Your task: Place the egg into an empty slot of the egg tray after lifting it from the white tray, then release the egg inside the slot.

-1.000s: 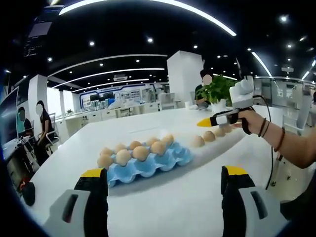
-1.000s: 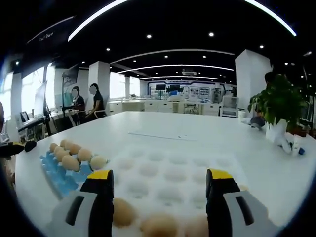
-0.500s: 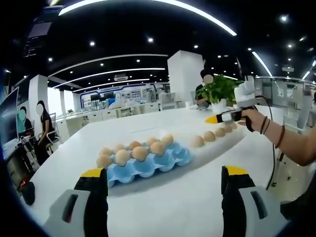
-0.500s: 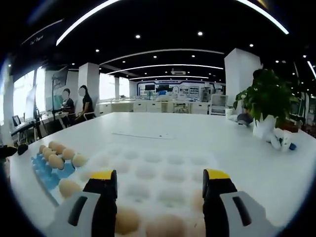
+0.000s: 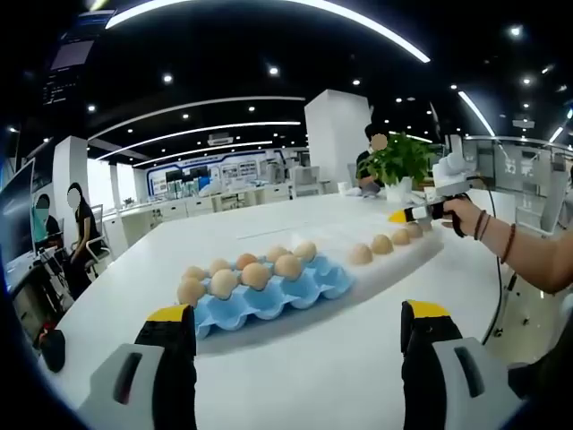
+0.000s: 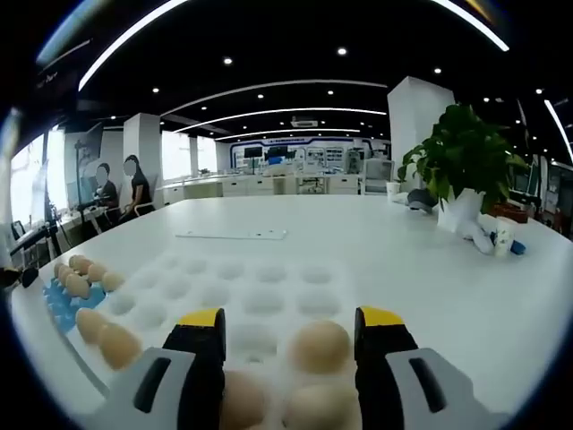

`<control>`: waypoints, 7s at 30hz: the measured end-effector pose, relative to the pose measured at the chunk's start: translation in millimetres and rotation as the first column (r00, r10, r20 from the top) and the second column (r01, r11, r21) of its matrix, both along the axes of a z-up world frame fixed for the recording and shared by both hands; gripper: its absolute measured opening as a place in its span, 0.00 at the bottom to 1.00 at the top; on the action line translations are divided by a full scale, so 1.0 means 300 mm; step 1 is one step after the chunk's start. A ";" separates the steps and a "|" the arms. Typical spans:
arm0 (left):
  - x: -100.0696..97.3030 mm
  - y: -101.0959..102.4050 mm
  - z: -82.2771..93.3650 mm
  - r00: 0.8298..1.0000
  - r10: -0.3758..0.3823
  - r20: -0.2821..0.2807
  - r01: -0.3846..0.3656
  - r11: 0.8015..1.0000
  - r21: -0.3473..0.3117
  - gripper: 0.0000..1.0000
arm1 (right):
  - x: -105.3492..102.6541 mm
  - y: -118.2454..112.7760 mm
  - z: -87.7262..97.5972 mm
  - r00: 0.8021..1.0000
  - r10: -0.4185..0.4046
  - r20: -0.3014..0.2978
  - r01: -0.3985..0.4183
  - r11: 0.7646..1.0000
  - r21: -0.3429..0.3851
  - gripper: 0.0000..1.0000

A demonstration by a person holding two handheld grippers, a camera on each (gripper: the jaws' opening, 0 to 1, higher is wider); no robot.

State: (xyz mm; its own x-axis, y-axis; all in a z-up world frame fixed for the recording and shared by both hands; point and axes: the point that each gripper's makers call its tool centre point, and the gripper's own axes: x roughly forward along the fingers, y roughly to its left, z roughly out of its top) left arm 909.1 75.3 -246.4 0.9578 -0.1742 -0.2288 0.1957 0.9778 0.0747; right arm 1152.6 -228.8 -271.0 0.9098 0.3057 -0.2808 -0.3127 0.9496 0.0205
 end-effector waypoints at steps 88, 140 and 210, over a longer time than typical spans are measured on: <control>-0.029 0.031 -0.017 1.000 0.014 -0.009 -0.014 1.000 0.014 0.96 | -0.052 0.117 0.049 0.998 0.018 0.060 -0.019 1.000 0.023 0.29; -0.065 0.067 -0.030 0.999 0.034 -0.019 -0.034 0.999 0.007 0.95 | -0.181 0.537 0.052 0.971 0.234 0.044 -0.237 0.969 0.070 0.29; -0.098 0.115 -0.035 0.998 0.056 -0.022 -0.055 0.998 0.024 0.95 | -0.281 0.837 -0.008 0.910 0.406 0.082 -0.400 0.913 -0.078 0.32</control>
